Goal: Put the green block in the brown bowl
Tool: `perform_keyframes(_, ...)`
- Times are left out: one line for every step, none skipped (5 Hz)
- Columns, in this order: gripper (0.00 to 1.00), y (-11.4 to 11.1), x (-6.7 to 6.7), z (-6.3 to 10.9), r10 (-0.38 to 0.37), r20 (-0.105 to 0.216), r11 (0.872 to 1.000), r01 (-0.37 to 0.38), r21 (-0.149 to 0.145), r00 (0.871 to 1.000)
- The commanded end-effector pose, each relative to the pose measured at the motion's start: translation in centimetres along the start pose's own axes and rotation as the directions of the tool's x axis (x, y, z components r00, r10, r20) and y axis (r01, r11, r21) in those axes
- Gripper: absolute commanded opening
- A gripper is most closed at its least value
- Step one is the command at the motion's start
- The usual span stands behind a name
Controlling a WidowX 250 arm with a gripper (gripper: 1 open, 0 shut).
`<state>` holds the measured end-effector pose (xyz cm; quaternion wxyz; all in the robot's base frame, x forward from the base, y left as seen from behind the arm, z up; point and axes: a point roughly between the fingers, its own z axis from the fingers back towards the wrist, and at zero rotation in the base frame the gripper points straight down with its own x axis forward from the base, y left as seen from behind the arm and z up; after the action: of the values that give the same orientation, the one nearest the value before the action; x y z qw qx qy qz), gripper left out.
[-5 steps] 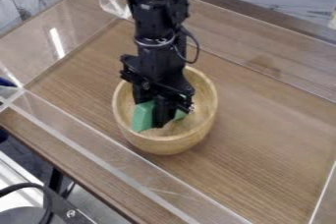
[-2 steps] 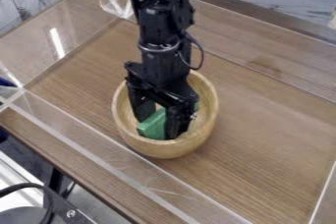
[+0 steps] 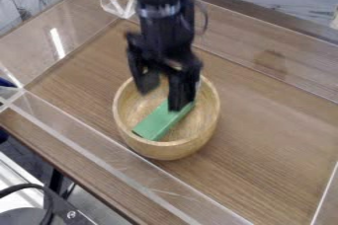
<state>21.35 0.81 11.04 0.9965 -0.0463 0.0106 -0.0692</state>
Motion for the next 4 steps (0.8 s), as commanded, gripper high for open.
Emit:
perform_keyframes(1.0, 0.2, 1.1, 4.2, 0.01, 0.1, 1.0, -0.011, 0.012, 0.995)
perform_keyframes(1.0, 0.3, 1.0, 4.0, 0.009, 0.105, 1.0, -0.01, 0.013, 0.994)
perform_keyframes(1.0, 0.4, 0.8, 3.5, 0.008, 0.093, 1.0, -0.009, 0.011, 0.996)
perform_keyframes(1.0, 0.6, 0.7, 3.0, 0.008, 0.083, 1.0, -0.009, 0.012, 0.997)
